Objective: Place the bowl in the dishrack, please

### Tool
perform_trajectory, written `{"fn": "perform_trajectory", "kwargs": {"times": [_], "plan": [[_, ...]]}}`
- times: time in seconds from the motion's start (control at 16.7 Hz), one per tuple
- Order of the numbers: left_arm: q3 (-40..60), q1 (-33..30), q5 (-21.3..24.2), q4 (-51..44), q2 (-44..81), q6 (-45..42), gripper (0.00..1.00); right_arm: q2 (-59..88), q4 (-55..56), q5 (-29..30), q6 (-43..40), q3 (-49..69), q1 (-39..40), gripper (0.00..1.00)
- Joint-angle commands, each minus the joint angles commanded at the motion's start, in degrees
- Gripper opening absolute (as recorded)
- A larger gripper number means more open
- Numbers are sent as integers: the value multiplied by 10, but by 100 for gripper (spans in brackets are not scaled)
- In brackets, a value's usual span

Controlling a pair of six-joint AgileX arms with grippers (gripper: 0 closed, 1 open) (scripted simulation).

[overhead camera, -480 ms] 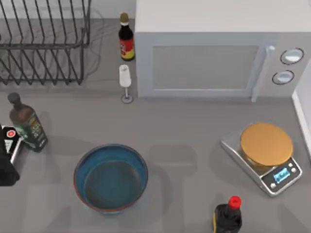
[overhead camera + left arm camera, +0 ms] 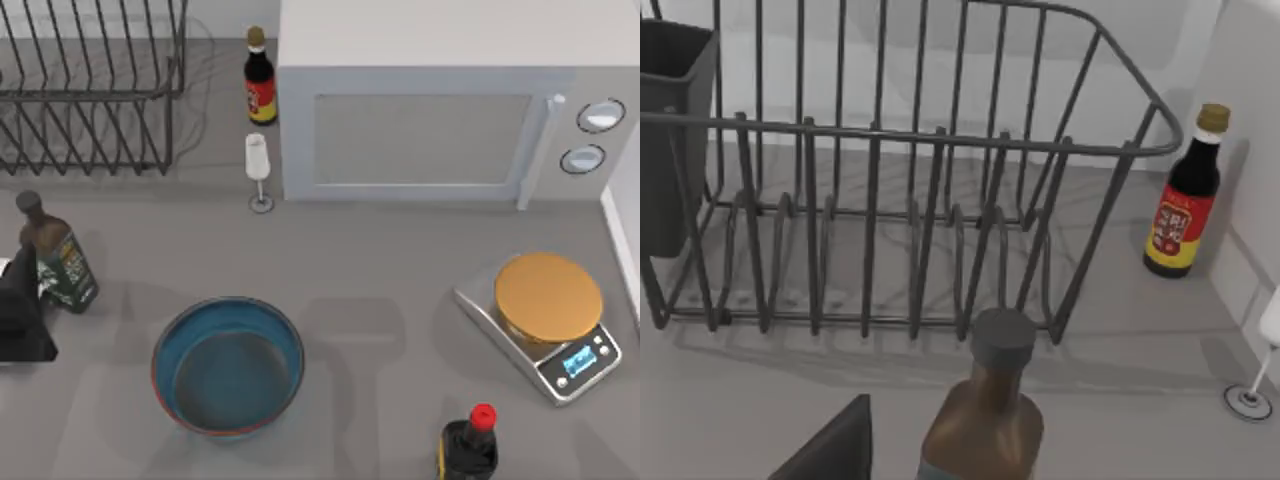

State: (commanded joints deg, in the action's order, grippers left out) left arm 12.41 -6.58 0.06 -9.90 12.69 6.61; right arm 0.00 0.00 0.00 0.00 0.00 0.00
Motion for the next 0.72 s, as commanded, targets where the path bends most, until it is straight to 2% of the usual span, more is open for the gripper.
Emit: {"fn": "perform_trajectory", "kwargs": {"times": [0.72], "plan": [[524,-271,-1,-432,683,261,100,0,0,0,0,0,0,100]]}}
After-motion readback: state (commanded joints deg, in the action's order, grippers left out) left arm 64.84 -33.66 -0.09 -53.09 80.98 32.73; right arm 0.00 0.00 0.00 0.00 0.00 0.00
